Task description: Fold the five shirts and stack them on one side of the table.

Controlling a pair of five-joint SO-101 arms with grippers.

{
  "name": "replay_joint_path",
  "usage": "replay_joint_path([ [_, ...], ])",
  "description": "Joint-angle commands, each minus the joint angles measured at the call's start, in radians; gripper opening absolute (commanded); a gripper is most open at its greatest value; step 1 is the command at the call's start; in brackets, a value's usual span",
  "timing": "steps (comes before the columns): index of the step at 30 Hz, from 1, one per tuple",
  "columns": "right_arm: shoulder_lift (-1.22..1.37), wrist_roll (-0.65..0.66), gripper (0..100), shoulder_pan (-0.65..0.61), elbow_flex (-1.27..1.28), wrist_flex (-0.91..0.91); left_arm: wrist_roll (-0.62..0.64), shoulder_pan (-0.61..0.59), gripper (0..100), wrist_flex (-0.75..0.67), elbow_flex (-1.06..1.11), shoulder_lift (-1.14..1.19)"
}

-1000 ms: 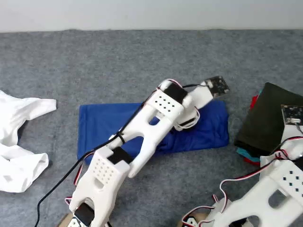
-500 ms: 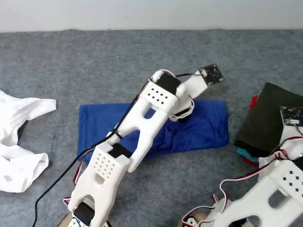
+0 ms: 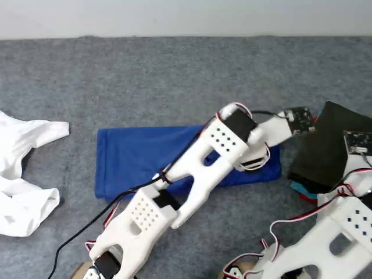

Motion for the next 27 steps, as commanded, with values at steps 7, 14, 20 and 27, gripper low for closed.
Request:
replay_joint_path([
  [7, -0.038, 0.008, 1.5, 0.016, -0.003, 0.007, 0.011, -0.072, 19, -0.186, -0.024, 0.103],
  [14, -0.038, 0.006, 1.5, 0.016, -0.003, 0.007, 0.011, -0.161, 19, -0.212, -0.024, 0.132],
  [20, -0.038, 0.006, 1.5, 0.016, -0.003, 0.007, 0.011, -0.150, 19, -0.150, -0.024, 0.086],
  [27, -0.038, 0.006, 1.5, 0.016, -0.003, 0.007, 0.011, -0.080, 19, 0.066, -0.024, -0.040],
])
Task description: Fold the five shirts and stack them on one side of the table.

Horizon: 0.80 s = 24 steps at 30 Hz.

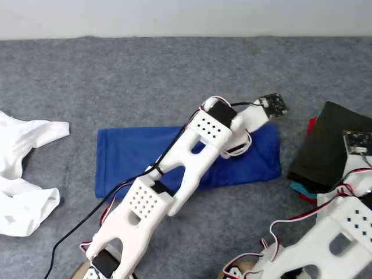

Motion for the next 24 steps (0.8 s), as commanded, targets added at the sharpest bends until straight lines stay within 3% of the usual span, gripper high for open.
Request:
replay_joint_path([
  [1, -0.038, 0.006, 1.5, 0.016, -0.003, 0.007, 0.008, 0.032, 18, 0.110, -0.018, -0.123],
  [10, -0.038, 0.006, 1.5, 0.016, -0.003, 0.007, 0.000, -0.040, 12, 0.092, 0.245, -0.187],
  [17, -0.038, 0.009, 1.5, 0.016, -0.003, 0.005, 0.000, -0.133, 12, -0.127, 0.536, -0.192],
  [24, -0.036, 0.011, 1.5, 0.013, -0.003, 0.005, 0.008, -0.118, 12, -0.008, 0.401, -0.221],
])
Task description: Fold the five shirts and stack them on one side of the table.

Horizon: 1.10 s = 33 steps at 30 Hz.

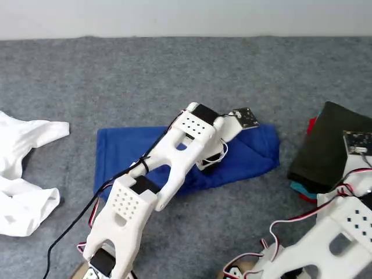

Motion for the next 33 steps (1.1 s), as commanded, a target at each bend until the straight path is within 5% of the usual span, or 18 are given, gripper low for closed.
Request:
replay_joint_path([
  [1, -0.036, 0.008, 1.5, 0.013, -0.003, 0.005, 0.000, 0.009, 12, 0.075, -0.102, -0.074],
  [8, -0.038, 0.008, 1.5, 0.015, -0.003, 0.005, 0.068, 0.040, 12, 0.170, -0.246, -0.153],
  [13, -0.038, 0.008, 1.5, 0.016, -0.003, 0.005, 0.112, -0.034, 12, 0.170, -0.157, -0.279],
  [22, -0.038, 0.006, 1.5, 0.016, -0.003, 0.005, 0.189, -0.427, 12, 0.169, 0.199, -0.586],
  [33, -0.035, 0.006, 1.5, 0.015, -0.003, 0.005, 0.083, -0.853, 22, 0.075, 0.498, -0.761],
])
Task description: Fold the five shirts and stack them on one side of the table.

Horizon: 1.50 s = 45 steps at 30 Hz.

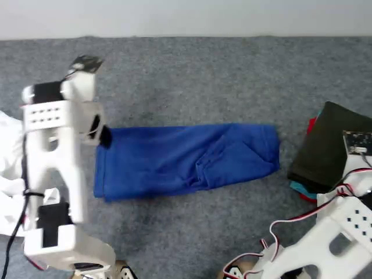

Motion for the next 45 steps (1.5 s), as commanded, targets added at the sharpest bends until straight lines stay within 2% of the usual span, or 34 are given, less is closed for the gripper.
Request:
replay_joint_path([
  [1, -0.035, 0.006, 1.5, 0.015, -0.003, 0.005, -0.025, -0.075, 22, -0.083, 0.076, -0.055],
  [10, -0.038, 0.008, 1.5, 0.016, -0.003, 0.005, -0.032, -0.083, 22, -0.420, 0.415, -0.054],
  [17, -0.036, 0.008, 1.5, 0.016, -0.003, 0.005, -0.029, -0.081, 25, -0.629, 0.555, -0.038],
  [21, -0.036, 0.008, 1.5, 0.016, -0.003, 0.005, -0.028, -0.083, 25, -0.621, 0.492, 0.084],
  [28, -0.036, 0.008, 1.5, 0.016, -0.003, 0.005, 0.003, -0.058, 25, -0.477, 0.263, 0.264],
  [36, -0.036, 0.008, 1.5, 0.016, -0.003, 0.005, 0.003, -0.038, 24, -0.423, 0.213, 0.325],
  [45, -0.030, 0.006, 1.5, 0.016, -0.003, 0.001, -0.054, 0.023, 2, -0.423, 0.239, 0.327],
])
